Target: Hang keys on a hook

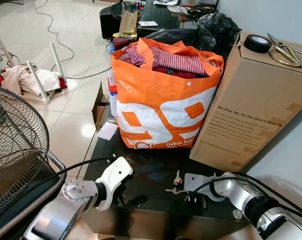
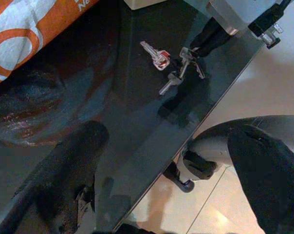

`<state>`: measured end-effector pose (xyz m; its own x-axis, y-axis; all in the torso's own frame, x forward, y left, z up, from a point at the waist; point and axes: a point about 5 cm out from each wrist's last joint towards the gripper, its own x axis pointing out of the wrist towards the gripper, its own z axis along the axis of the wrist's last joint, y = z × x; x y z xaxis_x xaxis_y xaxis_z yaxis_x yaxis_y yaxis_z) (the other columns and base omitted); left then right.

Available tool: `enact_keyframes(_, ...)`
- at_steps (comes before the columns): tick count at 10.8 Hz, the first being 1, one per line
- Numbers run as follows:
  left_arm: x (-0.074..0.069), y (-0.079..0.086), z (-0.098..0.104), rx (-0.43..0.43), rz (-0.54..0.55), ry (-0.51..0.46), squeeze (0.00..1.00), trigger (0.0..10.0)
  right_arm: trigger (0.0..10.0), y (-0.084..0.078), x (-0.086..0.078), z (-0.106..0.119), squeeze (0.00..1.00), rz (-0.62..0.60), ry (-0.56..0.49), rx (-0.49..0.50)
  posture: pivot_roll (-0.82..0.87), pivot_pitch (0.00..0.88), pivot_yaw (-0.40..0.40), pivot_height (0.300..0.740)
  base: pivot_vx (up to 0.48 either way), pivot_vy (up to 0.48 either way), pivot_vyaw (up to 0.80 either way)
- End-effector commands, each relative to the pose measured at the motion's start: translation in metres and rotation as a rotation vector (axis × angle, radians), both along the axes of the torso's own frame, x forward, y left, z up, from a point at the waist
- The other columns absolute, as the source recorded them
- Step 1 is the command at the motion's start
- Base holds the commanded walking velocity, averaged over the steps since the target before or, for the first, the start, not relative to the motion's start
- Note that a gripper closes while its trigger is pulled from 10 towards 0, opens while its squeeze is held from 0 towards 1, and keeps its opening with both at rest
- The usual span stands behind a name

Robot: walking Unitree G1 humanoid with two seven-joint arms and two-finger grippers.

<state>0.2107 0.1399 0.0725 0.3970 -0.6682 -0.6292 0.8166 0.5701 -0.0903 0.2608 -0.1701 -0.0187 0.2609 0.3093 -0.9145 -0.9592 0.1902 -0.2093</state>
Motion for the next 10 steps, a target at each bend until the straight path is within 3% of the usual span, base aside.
enact_keyframes(1, 0.002, 0.0, 0.003, 0.007, -0.011, -0.023, 0.0, 10.0, 0.0, -0.012, 0.0, 0.002, 0.0, -0.033, -0.002, -0.007, 0.03, 0.0, -0.078, 0.74, 0.0, 0.0, 0.0)
enact_keyframes(3, 0.013, 0.007, 0.006, 0.023, 0.048, -0.105, 0.0, 10.0, 0.0, -0.021, 0.001, 0.015, 0.0, -0.092, -0.071, 0.073, 0.01, 0.0, -0.055, 0.74, 0.0, 0.0, 0.0)
enact_keyframes(5, 0.033, 0.015, 0.017, 0.01, 0.206, -0.288, 0.0, 10.0, 0.0, -0.03, -0.006, 0.037, 0.0, -0.172, -0.149, 0.188, -0.01, 0.0, -0.025, 0.74, 0.0, 0.0, 0.0)
enact_keyframes(8, 0.04, 0.016, 0.037, -0.069, 0.345, -0.477, 0.0, 10.0, 0.0, -0.029, -0.023, 0.076, 0.0, -0.377, -0.273, 0.455, 0.01, 0.0, -0.037, 0.74, 0.0, 0.0, 0.0)
enact_keyframes(10, 0.036, 0.019, 0.045, -0.094, 0.447, -0.581, 0.0, 10.0, 0.0, -0.017, -0.032, 0.098, 0.0, -0.551, -0.4, 0.627, 0.03, 0.0, -0.062, 0.74, 0.0, 0.0, 0.0)
